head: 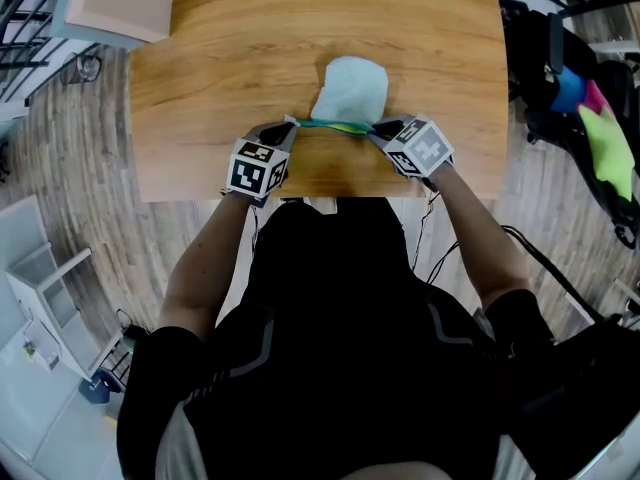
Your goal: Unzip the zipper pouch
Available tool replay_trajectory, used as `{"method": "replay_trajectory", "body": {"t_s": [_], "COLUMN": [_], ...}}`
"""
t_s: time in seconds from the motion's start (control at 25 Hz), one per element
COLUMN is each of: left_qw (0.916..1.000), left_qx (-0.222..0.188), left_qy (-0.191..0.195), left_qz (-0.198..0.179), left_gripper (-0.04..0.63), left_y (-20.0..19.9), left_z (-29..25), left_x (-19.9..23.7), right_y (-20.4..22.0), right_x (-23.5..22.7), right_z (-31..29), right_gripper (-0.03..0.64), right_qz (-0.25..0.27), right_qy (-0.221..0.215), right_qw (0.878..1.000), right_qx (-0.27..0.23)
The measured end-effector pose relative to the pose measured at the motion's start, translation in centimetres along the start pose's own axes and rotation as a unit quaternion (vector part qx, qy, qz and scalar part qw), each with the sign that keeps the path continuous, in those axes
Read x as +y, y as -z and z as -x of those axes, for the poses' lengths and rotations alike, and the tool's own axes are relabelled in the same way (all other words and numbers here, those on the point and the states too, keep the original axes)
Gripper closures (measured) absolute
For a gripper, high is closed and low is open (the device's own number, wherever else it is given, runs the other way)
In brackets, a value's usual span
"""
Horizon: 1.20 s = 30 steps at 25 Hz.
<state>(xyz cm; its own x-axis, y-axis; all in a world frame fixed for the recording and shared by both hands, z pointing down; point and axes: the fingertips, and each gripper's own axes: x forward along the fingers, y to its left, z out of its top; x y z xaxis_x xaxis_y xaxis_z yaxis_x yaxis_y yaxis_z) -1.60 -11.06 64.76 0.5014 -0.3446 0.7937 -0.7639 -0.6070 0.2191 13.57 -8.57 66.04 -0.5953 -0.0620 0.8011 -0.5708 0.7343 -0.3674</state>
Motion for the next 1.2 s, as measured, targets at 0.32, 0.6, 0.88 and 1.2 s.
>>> {"method": "replay_trajectory", "body": {"t_s": [0.32,0.6,0.88,1.2], "left_qw": [0.9997,0.9997,0.9953,0.9775], "left_qx": [0.000,-0.017,-0.096,-0.210], "left_qy": [-0.020,-0.017,0.003,0.011], "left_qz": [0.009,0.002,0.006,-0.017], "left_gripper": [0.561,0.560,0.560,0.558], "left_y": [0.0,-0.5,-4.2,-11.7], "left_z": [-0.1,0.4,4.0,10.7], "left_x": [1.3,1.9,1.8,2.3], "right_y": [-0.3,-0.3,-1.9,-8.3], "right_x": [0.5,-0.1,0.3,1.0], "right_z": [-1.2,-1.5,1.2,9.0], "right_gripper": [0.554,0.535,0.477,0.471], "right_qz": [-0.001,0.002,-0.011,-0.031], "right_qy": [0.015,0.049,0.077,0.120], "right_qw": [1.000,0.999,0.997,0.983], "right_qx": [0.010,0.011,-0.020,-0.135]}}
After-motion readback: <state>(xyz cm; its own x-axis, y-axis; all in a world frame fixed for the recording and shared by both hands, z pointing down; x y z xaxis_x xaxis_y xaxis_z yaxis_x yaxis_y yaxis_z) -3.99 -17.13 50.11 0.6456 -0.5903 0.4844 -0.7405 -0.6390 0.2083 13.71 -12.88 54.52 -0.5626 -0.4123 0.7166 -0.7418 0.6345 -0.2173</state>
